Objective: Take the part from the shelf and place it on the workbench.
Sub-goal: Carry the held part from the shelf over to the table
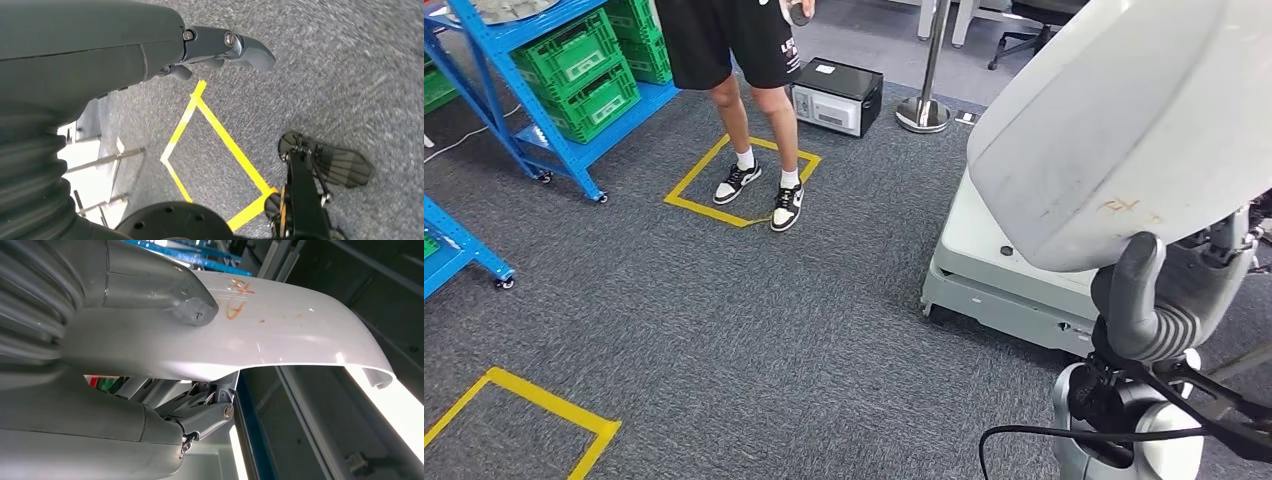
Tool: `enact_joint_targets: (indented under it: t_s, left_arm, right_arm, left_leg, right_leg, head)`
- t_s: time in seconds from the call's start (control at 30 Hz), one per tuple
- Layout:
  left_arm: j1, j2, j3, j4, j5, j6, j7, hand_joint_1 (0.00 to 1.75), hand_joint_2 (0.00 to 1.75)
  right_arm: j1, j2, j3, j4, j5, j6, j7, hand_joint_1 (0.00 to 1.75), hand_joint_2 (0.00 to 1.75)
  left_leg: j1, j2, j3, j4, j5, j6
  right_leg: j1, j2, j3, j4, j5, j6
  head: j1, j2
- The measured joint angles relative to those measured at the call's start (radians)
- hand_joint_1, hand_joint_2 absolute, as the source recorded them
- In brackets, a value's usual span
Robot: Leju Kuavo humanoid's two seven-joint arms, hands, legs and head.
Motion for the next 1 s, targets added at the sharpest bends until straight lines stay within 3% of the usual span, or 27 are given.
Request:
enact_joint_targets:
  t_s: [0.07, 0.13, 0.17, 0.23, 0.27, 0.33, 0.37, 0.43, 0.47, 0.5, 0.57, 0.63, 0.67, 0.73, 0.8, 0.83, 0.9, 0.97, 1.0]
  left_arm:
    - [-0.001, 0.000, 0.000, 0.000, -0.003, 0.000, -0.002, 0.00, 1.75]
    - [-0.002, 0.003, 0.000, -0.002, -0.005, 0.000, -0.004, 0.00, 1.75]
    - [-0.003, 0.004, 0.000, -0.003, -0.003, 0.000, -0.007, 0.00, 1.75]
    - [-0.007, 0.004, 0.001, -0.003, 0.003, 0.000, -0.017, 0.00, 1.75]
    - [-0.009, 0.004, 0.001, -0.003, 0.009, 0.000, -0.024, 0.00, 1.75]
    - [-0.012, 0.002, 0.003, -0.003, 0.021, 0.000, -0.035, 0.00, 1.75]
    - [-0.012, 0.000, 0.005, -0.002, 0.027, 0.000, -0.040, 0.00, 1.75]
    - [-0.010, -0.003, 0.011, -0.002, 0.037, 0.000, -0.046, 0.00, 1.75]
    - [-0.009, -0.005, 0.014, -0.001, 0.039, 0.000, -0.048, 0.00, 1.75]
    - [-0.009, -0.006, 0.016, -0.001, 0.041, 0.000, -0.049, 0.00, 1.75]
    - [-0.010, -0.009, 0.020, 0.000, 0.043, 0.000, -0.050, 0.00, 1.75]
    - [-0.011, -0.010, 0.022, 0.000, 0.044, 0.000, -0.049, 0.00, 1.75]
    - [-0.012, -0.012, 0.022, 0.000, 0.041, 0.000, -0.047, 0.00, 1.75]
    - [-0.017, -0.018, 0.022, 0.000, 0.031, 0.000, -0.039, 0.00, 1.75]
    - [-0.024, -0.024, 0.022, 0.000, 0.018, 0.000, -0.030, 0.00, 1.75]
    - [-0.027, -0.026, 0.022, 0.000, 0.013, 0.000, -0.027, 0.00, 1.75]
    - [-0.030, -0.028, 0.022, 0.000, 0.005, 0.000, -0.017, 0.00, 1.75]
    - [-0.034, -0.029, 0.021, 0.001, -0.001, 0.000, -0.006, 0.00, 1.75]
    - [-0.037, -0.030, 0.021, 0.001, -0.002, 0.000, -0.002, 0.00, 1.75]
  right_arm:
    - [-0.003, -0.002, 0.000, 0.000, -0.002, -0.005, 0.008, 1.75, 1.75]
    - [-0.009, -0.003, 0.001, -0.002, -0.004, -0.010, 0.013, 1.75, 1.75]
    - [-0.012, -0.004, 0.002, -0.003, -0.006, -0.011, 0.016, 1.75, 1.75]
    - [-0.018, -0.006, 0.004, -0.004, -0.011, -0.010, 0.025, 1.75, 1.75]
    - [-0.023, -0.006, 0.005, -0.005, -0.014, -0.007, 0.030, 1.75, 1.75]
    - [-0.041, -0.006, 0.014, -0.003, -0.019, 0.001, 0.044, 1.75, 1.75]
    - [-0.054, -0.006, 0.020, -0.001, -0.020, 0.005, 0.053, 1.75, 1.75]
    - [-0.077, -0.005, 0.033, 0.006, -0.021, 0.010, 0.070, 1.75, 1.75]
    - [-0.084, -0.005, 0.037, 0.008, -0.021, 0.010, 0.076, 1.75, 1.75]
    - [-0.087, -0.005, 0.041, 0.009, -0.021, 0.010, 0.079, 1.75, 1.75]
    - [-0.096, -0.005, 0.045, 0.010, -0.021, 0.010, 0.080, 1.75, 1.75]
    - [-0.103, -0.005, 0.047, 0.010, -0.018, 0.012, 0.080, 1.75, 1.75]
    - [-0.104, -0.005, 0.048, 0.010, -0.016, 0.014, 0.081, 1.75, 1.75]
    - [-0.104, -0.005, 0.048, 0.012, -0.008, 0.020, 0.080, 1.75, 1.75]
    - [-0.104, -0.005, 0.048, 0.015, 0.002, 0.023, 0.078, 1.75, 1.75]
    - [-0.105, -0.005, 0.049, 0.016, 0.007, 0.023, 0.077, 1.75, 1.75]
    - [-0.101, -0.005, 0.049, 0.018, 0.015, 0.020, 0.075, 1.75, 1.75]
    - [-0.090, -0.005, 0.048, 0.019, 0.020, 0.019, 0.073, 1.75, 1.75]
    - [-0.085, -0.006, 0.048, 0.019, 0.021, 0.021, 0.073, 1.75, 1.75]
  left_leg:
    - [-0.001, 0.024, 0.001, 0.007, -0.007, -0.009]
    - [-0.004, 0.041, 0.001, 0.014, -0.018, -0.023]
    - [-0.006, 0.050, 0.003, 0.013, -0.023, -0.030]
    - [-0.003, 0.067, 0.012, 0.008, -0.027, -0.042]
    - [-0.002, 0.056, 0.014, 0.012, -0.033, -0.049]
    - [0.000, -0.001, -0.009, 0.072, -0.076, -0.058]
    - [0.000, -0.034, -0.036, 0.131, -0.110, -0.058]
    - [-0.001, -0.059, -0.096, 0.251, -0.159, -0.052]
    - [-0.003, -0.064, -0.112, 0.276, -0.158, -0.046]
    - [-0.005, -0.068, -0.110, 0.262, -0.135, -0.039]
    - [-0.013, -0.095, -0.064, 0.142, -0.058, -0.021]
    - [-0.022, -0.128, -0.023, 0.038, -0.009, -0.009]
    - [-0.026, -0.135, -0.015, 0.016, -0.001, -0.007]
    - [-0.027, -0.118, -0.010, 0.010, 0.003, -0.003]
    - [-0.023, -0.095, -0.002, -0.003, 0.014, 0.007]
    - [-0.020, -0.082, -0.002, -0.010, 0.019, 0.011]
    - [-0.020, -0.056, -0.005, -0.011, 0.021, 0.016]
    - [-0.019, -0.027, -0.008, -0.010, 0.019, 0.017]
    - [-0.018, -0.013, -0.009, -0.008, 0.018, 0.016]
  right_leg:
    - [-0.001, -0.040, 0.078, -0.136, 0.053, 0.001]
    - [0.001, -0.073, 0.121, -0.217, 0.071, -0.010]
    - [0.004, -0.074, 0.120, -0.221, 0.069, -0.019]
    - [0.004, -0.049, 0.118, -0.224, 0.072, -0.035]
    - [0.002, -0.037, 0.117, -0.226, 0.075, -0.043]
    - [-0.001, -0.014, 0.115, -0.229, 0.083, -0.054]
    - [0.001, -0.002, 0.113, -0.230, 0.084, -0.058]
    - [0.007, 0.026, 0.110, -0.230, 0.087, -0.063]
    - [0.010, 0.040, 0.110, -0.230, 0.087, -0.064]
    - [0.012, 0.054, 0.111, -0.229, 0.088, -0.064]
    - [0.014, 0.080, 0.112, -0.228, 0.089, -0.064]
    - [0.015, 0.102, 0.112, -0.228, 0.091, -0.059]
    - [0.015, 0.111, 0.111, -0.229, 0.093, -0.055]
    - [0.015, 0.129, 0.107, -0.233, 0.099, -0.044]
    - [0.018, 0.102, 0.094, -0.215, 0.088, -0.037]
    - [0.020, 0.074, 0.075, -0.179, 0.066, -0.034]
    - [0.020, 0.025, 0.015, -0.056, 0.002, -0.027]
    - [0.015, 0.012, -0.032, 0.040, -0.030, -0.019]
    - [0.012, 0.007, -0.029, 0.036, -0.019, -0.015]
  head:
    - [0.000, 0.000]
    - [-0.001, 0.000]
    - [-0.002, 0.000]
    - [-0.004, 0.000]
    - [-0.004, 0.000]
    - [-0.004, 0.000]
    - [-0.004, 0.000]
    - [-0.004, 0.000]
    - [-0.004, 0.000]
    - [-0.004, 0.000]
    - [-0.004, 0.000]
    - [-0.004, 0.000]
    - [-0.004, 0.000]
    - [-0.004, 0.000]
    - [-0.003, 0.000]
    - [-0.002, 0.000]
    - [-0.001, 0.000]
    - [-0.001, 0.000]
    - [-0.001, 0.000]
